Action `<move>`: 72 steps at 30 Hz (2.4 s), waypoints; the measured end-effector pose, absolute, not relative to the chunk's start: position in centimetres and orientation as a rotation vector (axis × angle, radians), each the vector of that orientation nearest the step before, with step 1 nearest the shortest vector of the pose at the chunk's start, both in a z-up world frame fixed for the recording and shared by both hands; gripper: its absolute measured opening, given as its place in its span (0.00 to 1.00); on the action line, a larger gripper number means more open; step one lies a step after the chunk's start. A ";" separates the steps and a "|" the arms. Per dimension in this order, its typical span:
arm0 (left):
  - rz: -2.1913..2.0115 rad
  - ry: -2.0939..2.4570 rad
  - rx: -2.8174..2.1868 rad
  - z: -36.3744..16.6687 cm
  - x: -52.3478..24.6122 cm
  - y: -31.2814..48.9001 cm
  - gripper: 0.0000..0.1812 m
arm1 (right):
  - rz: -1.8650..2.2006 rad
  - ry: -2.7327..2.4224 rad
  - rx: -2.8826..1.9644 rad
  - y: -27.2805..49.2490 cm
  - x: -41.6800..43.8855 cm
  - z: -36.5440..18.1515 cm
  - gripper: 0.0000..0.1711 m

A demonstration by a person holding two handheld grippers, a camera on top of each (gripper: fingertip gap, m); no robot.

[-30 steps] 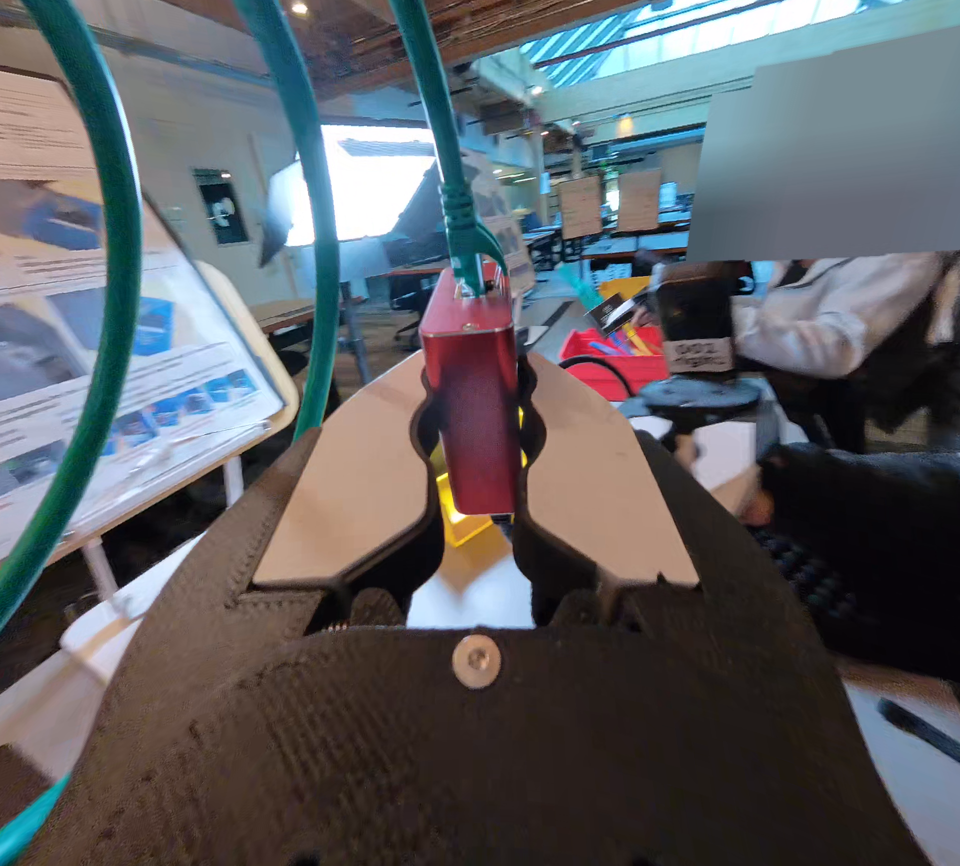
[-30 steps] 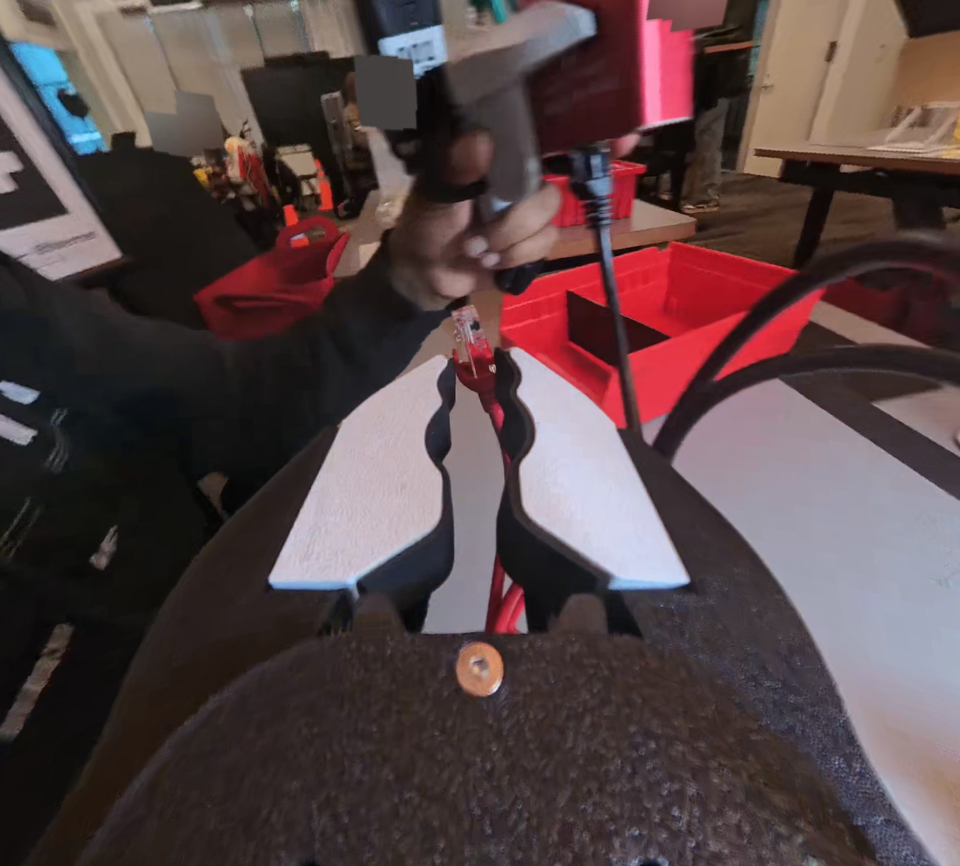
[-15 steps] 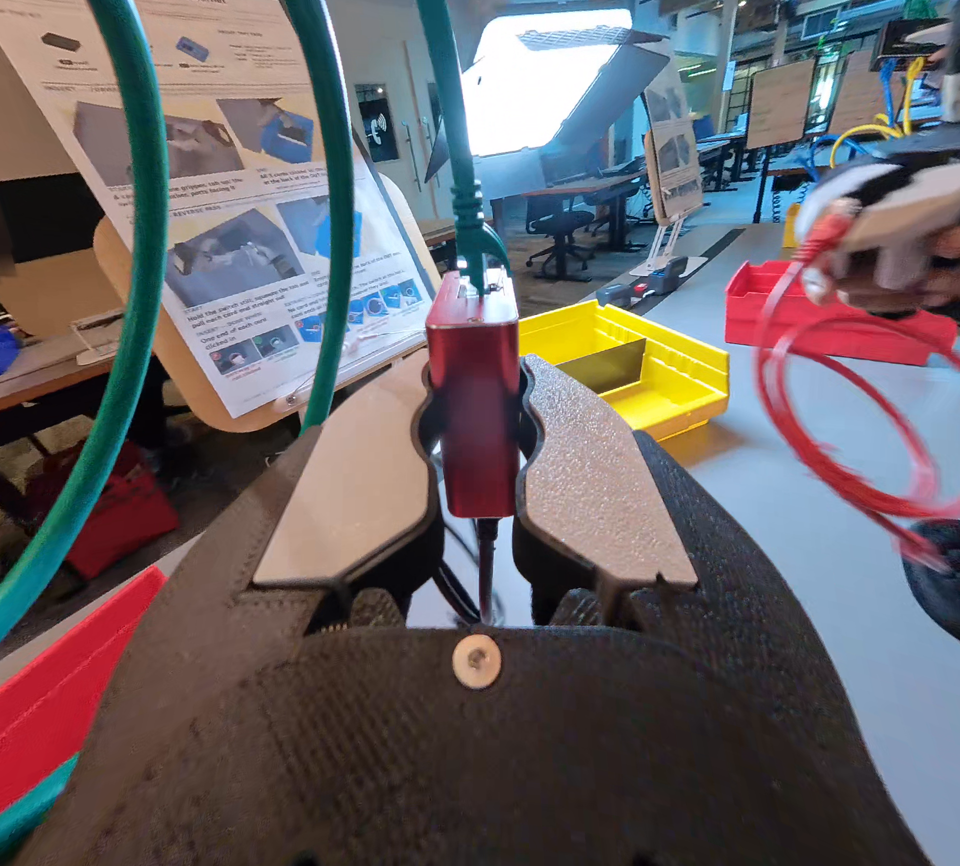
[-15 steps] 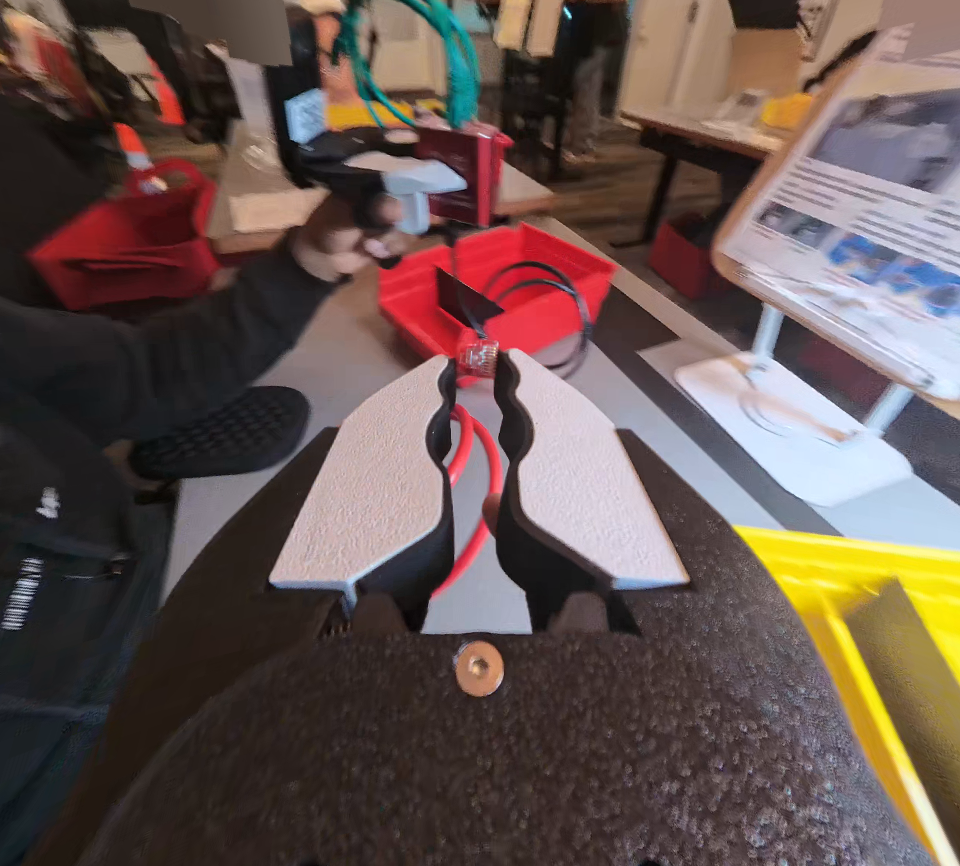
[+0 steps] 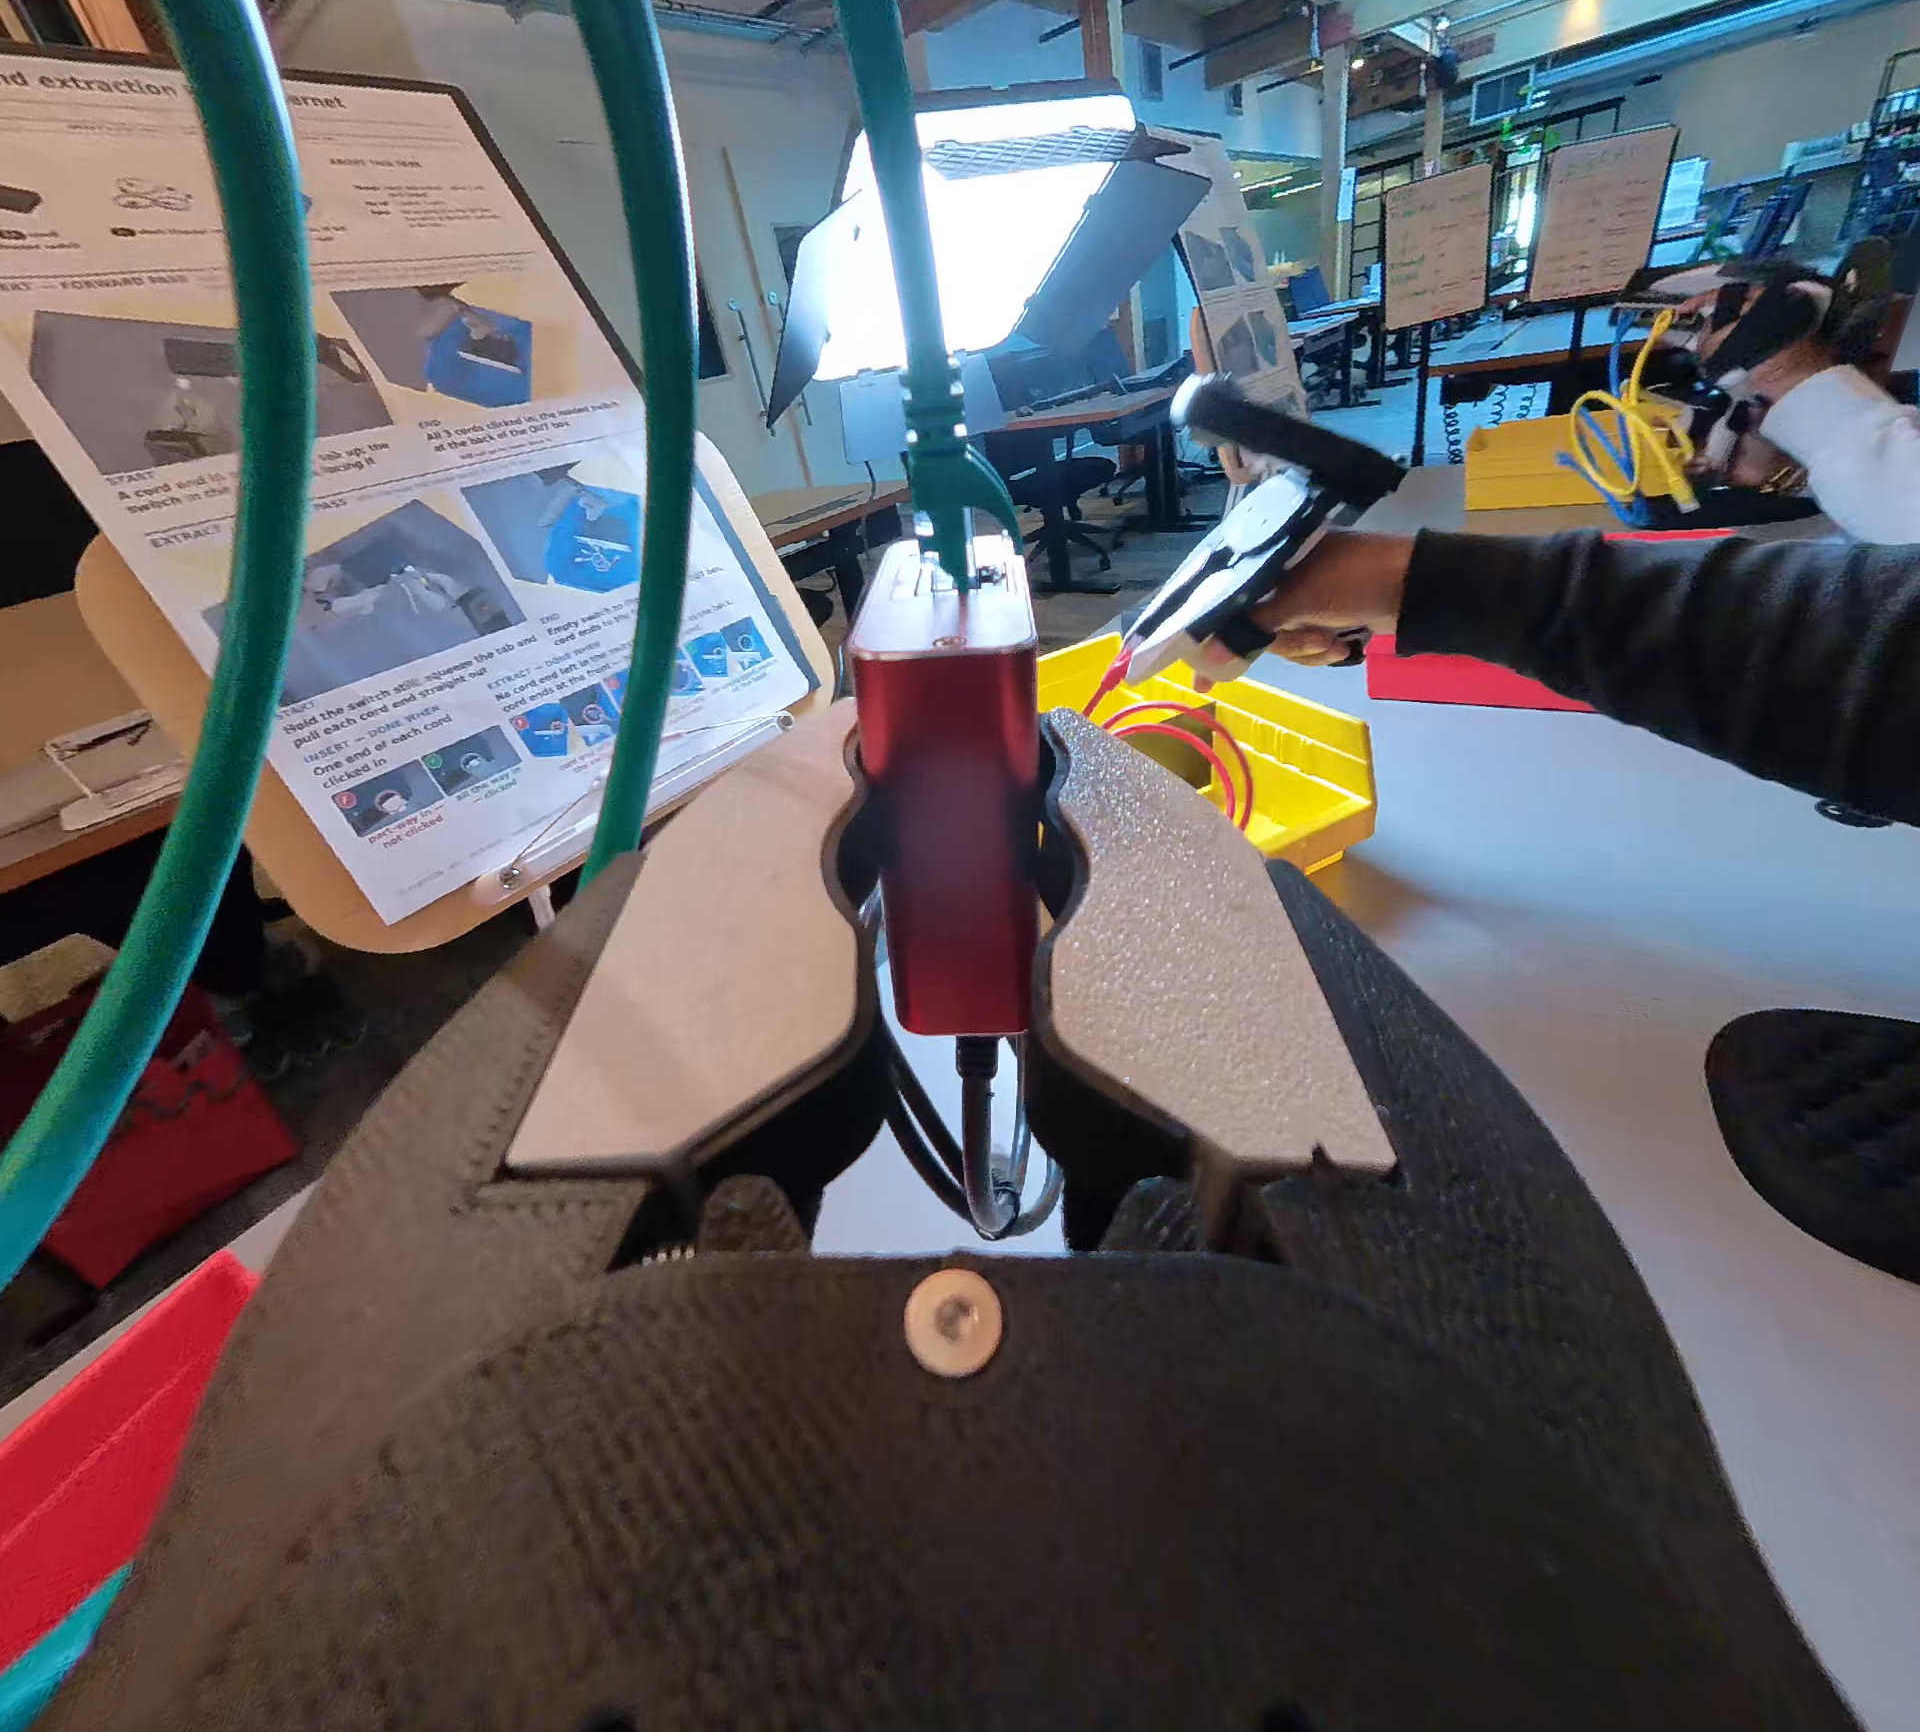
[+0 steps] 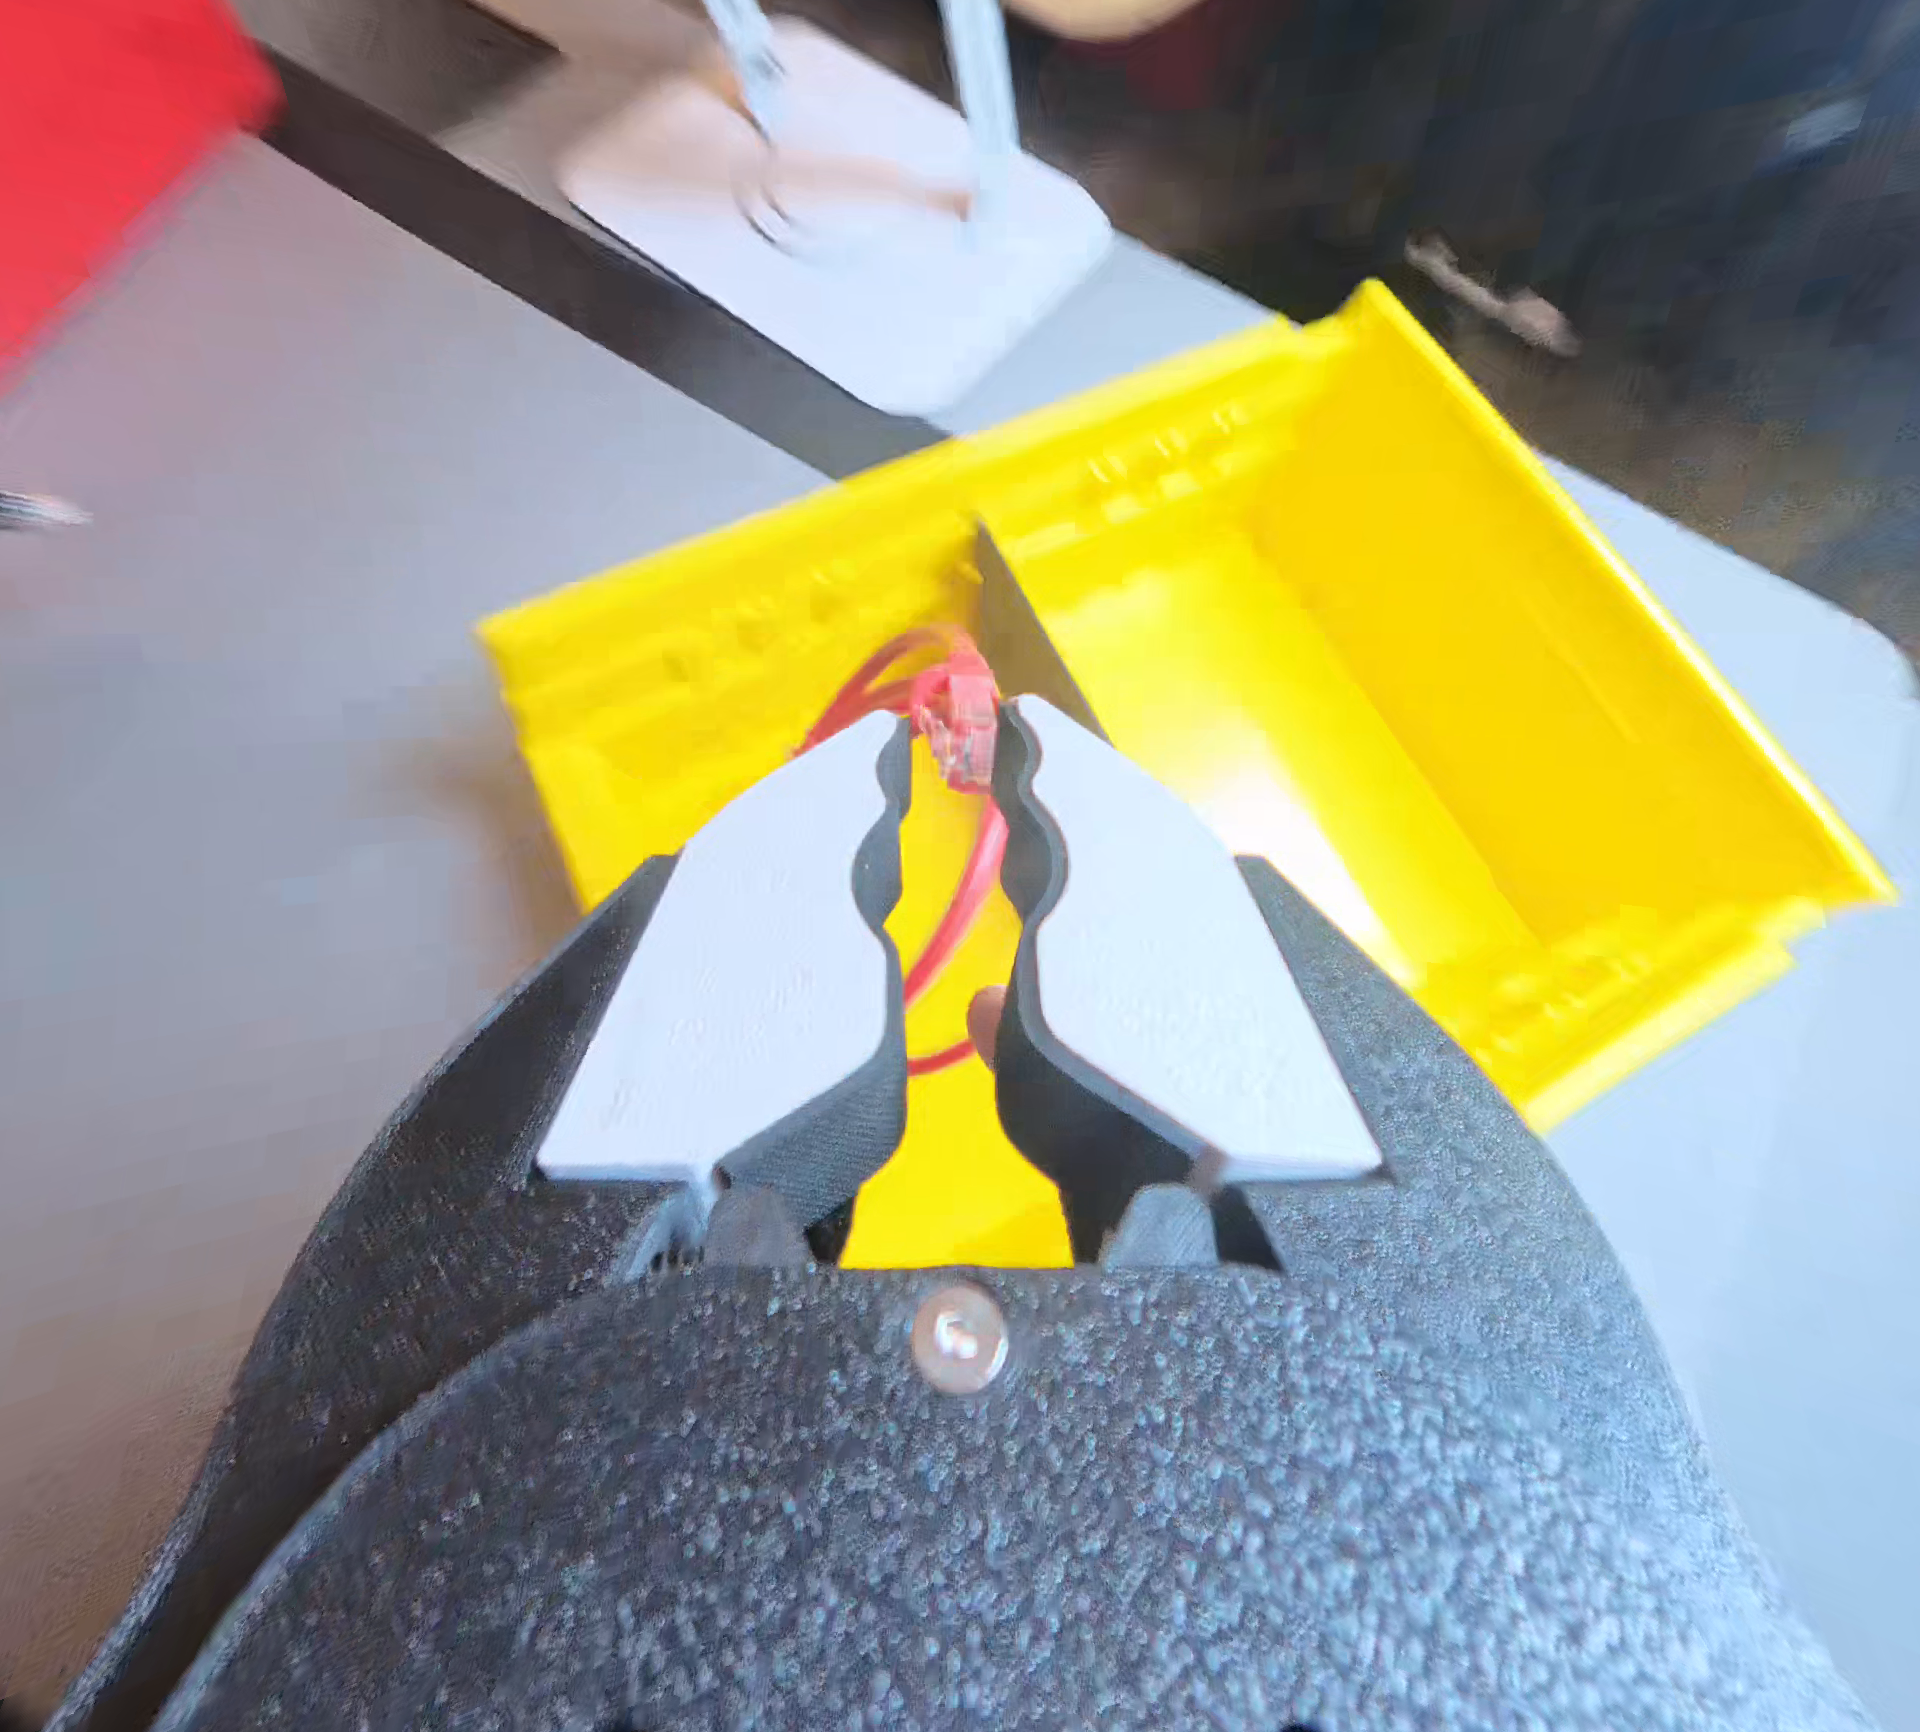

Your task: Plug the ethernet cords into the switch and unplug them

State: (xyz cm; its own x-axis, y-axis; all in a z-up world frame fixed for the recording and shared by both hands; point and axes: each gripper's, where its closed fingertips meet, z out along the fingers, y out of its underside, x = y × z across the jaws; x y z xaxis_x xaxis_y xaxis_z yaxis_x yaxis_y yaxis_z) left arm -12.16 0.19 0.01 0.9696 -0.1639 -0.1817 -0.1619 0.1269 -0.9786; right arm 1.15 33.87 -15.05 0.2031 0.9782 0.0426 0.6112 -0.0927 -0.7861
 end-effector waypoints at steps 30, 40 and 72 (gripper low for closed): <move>-0.604 0.338 -1.295 -0.3 -5.7 1.3 0.15 | 1.876 -1.585 -0.948 -1.5 -7.1 -4.9 0.10; -0.545 0.400 -1.286 -0.1 -4.5 1.0 0.15 | 1.849 -1.552 -0.910 -1.2 -6.6 -4.7 0.08; -0.535 0.467 -1.111 0.0 -4.0 -0.1 0.15 | 1.837 -1.502 -0.881 -1.0 -6.4 -4.9 0.08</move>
